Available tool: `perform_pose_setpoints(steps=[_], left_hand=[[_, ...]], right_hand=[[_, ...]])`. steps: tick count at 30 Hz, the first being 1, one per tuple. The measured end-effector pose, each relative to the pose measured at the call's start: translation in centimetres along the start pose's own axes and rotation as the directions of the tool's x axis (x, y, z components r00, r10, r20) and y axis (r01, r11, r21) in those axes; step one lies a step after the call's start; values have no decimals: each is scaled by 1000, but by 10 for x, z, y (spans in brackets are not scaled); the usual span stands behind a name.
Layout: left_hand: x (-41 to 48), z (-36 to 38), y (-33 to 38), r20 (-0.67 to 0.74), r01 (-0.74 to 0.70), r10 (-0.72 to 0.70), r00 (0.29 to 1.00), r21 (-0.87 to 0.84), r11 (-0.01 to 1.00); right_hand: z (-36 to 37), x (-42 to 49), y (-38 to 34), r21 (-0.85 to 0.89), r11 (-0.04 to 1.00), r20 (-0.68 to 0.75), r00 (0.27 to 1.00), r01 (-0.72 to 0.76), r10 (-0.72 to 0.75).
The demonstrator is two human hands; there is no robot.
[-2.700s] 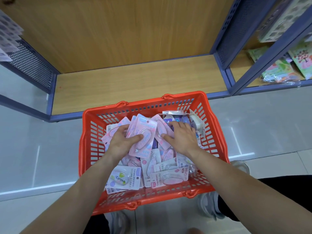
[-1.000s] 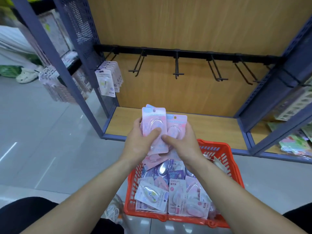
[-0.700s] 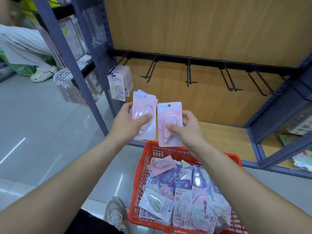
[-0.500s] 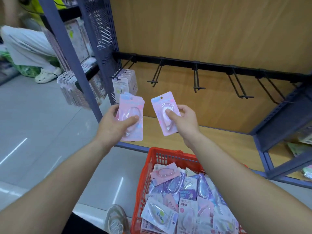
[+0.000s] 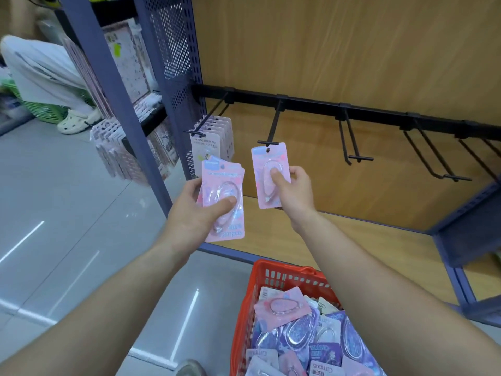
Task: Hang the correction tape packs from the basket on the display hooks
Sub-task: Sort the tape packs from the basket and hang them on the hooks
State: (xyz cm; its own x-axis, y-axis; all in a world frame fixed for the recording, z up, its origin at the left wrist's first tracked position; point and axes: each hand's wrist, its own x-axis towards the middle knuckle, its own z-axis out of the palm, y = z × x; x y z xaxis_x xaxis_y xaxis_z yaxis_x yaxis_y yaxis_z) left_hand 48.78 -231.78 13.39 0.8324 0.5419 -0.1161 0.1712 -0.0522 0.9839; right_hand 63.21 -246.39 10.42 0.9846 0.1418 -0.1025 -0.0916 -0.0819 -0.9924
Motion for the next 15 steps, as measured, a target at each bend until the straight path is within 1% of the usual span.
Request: perform_pose_setpoints(steps=[3, 4, 5, 6, 7, 8, 9, 10, 11, 13, 14, 15], left_hand=[[1, 5, -3, 12, 5, -5, 1000, 9, 1000], [1, 6, -3, 19, 10, -10, 1000, 10, 1000], [1, 7, -3, 24, 14, -15, 1000, 11, 1000], [1, 7, -3, 27, 18, -19, 999, 9, 1000], [2, 7, -3, 26, 24, -25, 999, 7, 1000], [2, 7, -3, 24, 33, -33, 999, 3, 999], [3, 8, -3, 23, 41, -41, 999, 0, 999], [5, 8, -2, 25, 47, -47, 999, -5, 999], [6, 10, -2, 31, 49, -49, 998, -11, 999], [8, 13, -1, 53, 44, -44, 998, -12, 999], [8, 14, -1, 65, 41, -40, 997, -12, 999], [8, 15, -1, 76, 43, -42, 996, -13, 999]], right_hand=[[4, 12, -1, -50, 997, -21, 998, -54, 53], [4, 15, -1, -91, 993, -31, 997, -78, 75], [4, 15, -1, -173, 980, -56, 995, -96, 88], [3, 12, 0, -271, 958, -97, 993, -97, 73], [1, 6, 2, -322, 943, -132, 990, -80, 38], [-1, -4, 3, -305, 951, -138, 990, -47, 5], [-3, -16, 4, -225, 974, -103, 994, -3, -21], [-5, -30, 6, -128, 991, -24, 999, 25, -28], [-5, -44, 7, -62, 997, 87, 996, 34, -28], [-3, -67, 9, -19, 999, 272, 962, 31, -25], [-2, -74, 9, 4, 1000, 320, 947, 26, -26], [0, -78, 9, 26, 1000, 338, 941, 17, -25]])
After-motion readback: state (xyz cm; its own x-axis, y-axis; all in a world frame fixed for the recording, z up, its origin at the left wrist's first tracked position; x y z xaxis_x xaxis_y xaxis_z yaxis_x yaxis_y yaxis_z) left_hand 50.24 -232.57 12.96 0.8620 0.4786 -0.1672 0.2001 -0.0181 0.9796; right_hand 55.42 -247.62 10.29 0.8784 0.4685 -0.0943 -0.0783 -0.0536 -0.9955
